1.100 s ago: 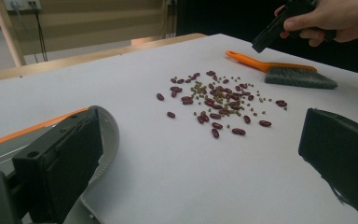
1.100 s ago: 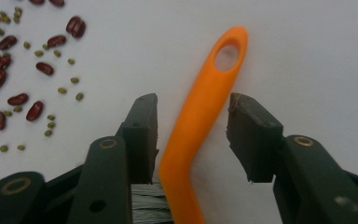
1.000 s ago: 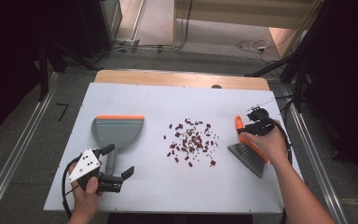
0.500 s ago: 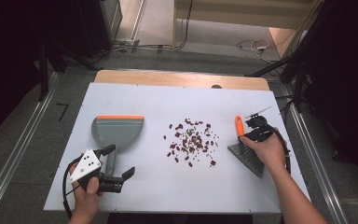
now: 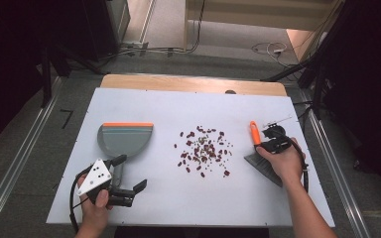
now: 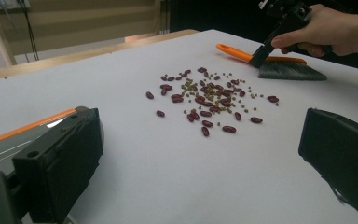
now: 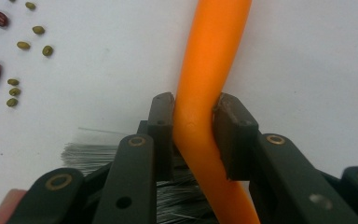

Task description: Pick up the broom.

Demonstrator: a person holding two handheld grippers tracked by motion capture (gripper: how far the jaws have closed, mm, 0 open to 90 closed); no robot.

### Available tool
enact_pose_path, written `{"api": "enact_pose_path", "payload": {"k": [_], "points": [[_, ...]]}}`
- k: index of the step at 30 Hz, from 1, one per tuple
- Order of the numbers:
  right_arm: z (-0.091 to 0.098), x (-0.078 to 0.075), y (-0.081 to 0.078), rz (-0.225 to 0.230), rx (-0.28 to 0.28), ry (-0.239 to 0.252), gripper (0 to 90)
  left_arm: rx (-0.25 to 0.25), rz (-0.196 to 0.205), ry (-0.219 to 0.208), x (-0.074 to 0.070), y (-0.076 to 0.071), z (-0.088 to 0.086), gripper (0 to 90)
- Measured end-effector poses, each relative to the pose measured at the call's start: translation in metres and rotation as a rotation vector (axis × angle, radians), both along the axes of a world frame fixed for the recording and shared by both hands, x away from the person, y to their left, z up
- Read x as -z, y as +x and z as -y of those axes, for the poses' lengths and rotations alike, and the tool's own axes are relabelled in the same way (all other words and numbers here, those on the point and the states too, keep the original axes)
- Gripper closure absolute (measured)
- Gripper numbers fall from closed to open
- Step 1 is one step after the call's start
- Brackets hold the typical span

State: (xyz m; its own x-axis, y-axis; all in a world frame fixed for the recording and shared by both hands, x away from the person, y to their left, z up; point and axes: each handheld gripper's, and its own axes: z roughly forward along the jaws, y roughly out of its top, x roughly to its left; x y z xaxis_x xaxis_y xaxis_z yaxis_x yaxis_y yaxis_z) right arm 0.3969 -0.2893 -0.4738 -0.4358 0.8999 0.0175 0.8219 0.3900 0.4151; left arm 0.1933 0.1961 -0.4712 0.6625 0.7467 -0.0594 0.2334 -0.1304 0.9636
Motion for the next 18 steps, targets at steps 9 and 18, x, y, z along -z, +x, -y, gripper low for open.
{"api": "enact_pose_path", "payload": {"k": [9,18], "points": [[0.022,-0.009,-0.033,0.252,0.030,0.171,67.8,0.005,0.001,-0.003,0.000,0.000,0.000,0.6],[0.044,-0.020,-0.072,0.487,0.030,0.349,68.5,0.026,0.013,0.000,-0.004,-0.002,0.010,0.6]]}}
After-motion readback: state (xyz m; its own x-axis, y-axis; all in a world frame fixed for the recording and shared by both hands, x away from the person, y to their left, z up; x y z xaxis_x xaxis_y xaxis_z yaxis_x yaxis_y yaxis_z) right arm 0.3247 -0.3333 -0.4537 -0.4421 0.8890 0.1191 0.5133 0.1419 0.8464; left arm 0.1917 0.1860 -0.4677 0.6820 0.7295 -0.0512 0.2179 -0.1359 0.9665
